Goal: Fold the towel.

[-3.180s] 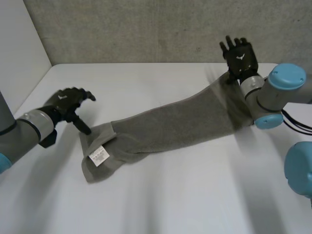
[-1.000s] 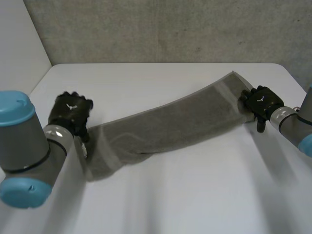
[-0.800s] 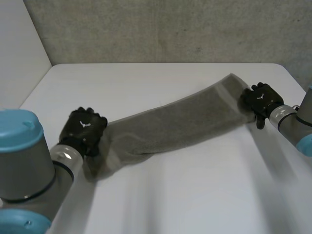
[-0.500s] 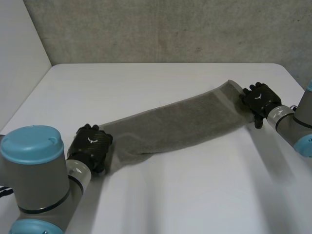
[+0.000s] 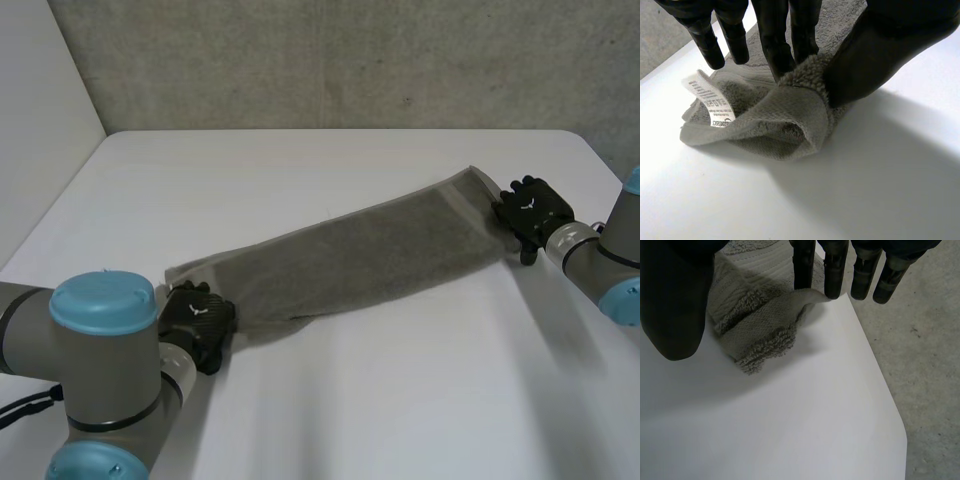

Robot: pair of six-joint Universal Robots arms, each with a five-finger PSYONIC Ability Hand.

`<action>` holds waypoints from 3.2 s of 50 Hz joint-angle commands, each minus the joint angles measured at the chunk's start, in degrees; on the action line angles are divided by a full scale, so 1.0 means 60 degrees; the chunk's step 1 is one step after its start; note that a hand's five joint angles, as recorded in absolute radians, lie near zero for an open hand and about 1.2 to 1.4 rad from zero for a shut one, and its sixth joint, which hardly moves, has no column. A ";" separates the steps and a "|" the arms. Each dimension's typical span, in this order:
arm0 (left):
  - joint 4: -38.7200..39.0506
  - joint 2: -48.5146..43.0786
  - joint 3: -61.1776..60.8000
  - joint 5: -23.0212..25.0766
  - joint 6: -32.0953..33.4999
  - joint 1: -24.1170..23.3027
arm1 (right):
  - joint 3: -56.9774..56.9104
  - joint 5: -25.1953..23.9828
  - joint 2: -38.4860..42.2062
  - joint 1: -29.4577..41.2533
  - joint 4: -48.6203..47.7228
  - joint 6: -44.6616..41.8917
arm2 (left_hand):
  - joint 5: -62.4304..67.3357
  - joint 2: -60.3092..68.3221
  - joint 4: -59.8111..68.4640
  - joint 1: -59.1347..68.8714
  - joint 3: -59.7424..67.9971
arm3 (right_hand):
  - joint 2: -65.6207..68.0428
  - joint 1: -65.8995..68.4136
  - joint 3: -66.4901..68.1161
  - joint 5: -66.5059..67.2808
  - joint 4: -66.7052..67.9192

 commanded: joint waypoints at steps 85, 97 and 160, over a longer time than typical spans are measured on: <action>-0.0273 0.1422 0.0415 0.1678 0.0592 0.1169 | 0.6345 -0.3323 -0.5138 -0.3530 0.0937 0.0443 | 0.0586 0.0848 -0.0447 0.2181 -0.0367 | 0.9852 0.9806 0.0152 0.9708 0.0348; -0.0405 0.1876 0.0298 0.1693 0.0650 0.1081 | 0.7049 -0.3851 -0.5314 -0.4542 0.0952 -0.0378 | -0.2213 -0.1951 -0.0447 -0.0618 -0.0367 | 0.9852 0.9806 0.0152 0.9708 0.0348; -0.0596 0.4323 0.0811 0.1664 0.0387 0.2091 | 0.1925 0.0658 -0.2549 0.7717 -0.1040 0.0398 | -1.1081 -1.0923 -0.0447 -0.9590 -0.0367 | 0.9852 0.9806 0.0152 0.9708 0.0348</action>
